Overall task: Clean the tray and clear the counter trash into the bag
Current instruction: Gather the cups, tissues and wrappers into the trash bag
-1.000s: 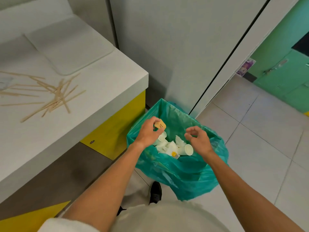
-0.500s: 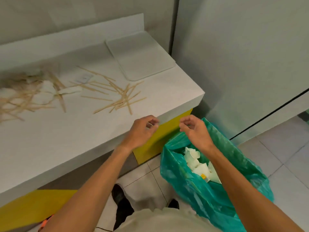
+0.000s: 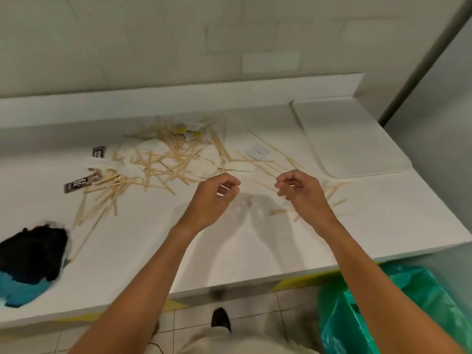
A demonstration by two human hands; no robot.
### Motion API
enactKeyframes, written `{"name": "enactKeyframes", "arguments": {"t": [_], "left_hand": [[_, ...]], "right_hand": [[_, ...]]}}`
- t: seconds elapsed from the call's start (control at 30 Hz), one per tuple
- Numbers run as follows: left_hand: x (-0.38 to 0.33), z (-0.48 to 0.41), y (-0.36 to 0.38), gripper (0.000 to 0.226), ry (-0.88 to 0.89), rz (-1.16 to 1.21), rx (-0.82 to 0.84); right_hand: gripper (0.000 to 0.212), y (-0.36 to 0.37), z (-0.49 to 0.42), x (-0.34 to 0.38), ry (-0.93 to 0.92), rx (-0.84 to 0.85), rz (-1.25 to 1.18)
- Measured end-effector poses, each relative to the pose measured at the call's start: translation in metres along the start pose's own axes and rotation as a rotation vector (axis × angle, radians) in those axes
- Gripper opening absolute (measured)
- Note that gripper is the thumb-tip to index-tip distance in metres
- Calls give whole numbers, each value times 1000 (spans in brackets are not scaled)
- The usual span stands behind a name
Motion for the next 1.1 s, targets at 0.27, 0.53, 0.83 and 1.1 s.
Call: {"name": "enactKeyframes", "arguments": {"t": [0.27, 0.53, 0.83, 1.1], "left_hand": [[44, -36, -70, 9, -12, -9, -6], [66, -64, -87, 10, -35, -9, -21], [80, -118, -99, 8, -54, -91, -108], [112, -199, -112, 25, -100, -498, -192]], "right_hand": [[13, 68, -84, 12, 27, -141, 102], [34, 79, -157, -18, 92, -171, 476], [51, 79, -189, -23, 205, -110, 676], [34, 72, -198, -22, 183, -20, 733]]}}
Point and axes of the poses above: each hand's wrist, its own z-axis away from the middle knuckle, its own y-axis out of the palm, x = y × z, the point moved 1 cm from there along -z, towards the middle knuckle, and after that the axes turned 2 degrees about x, right-handed, at the moved point
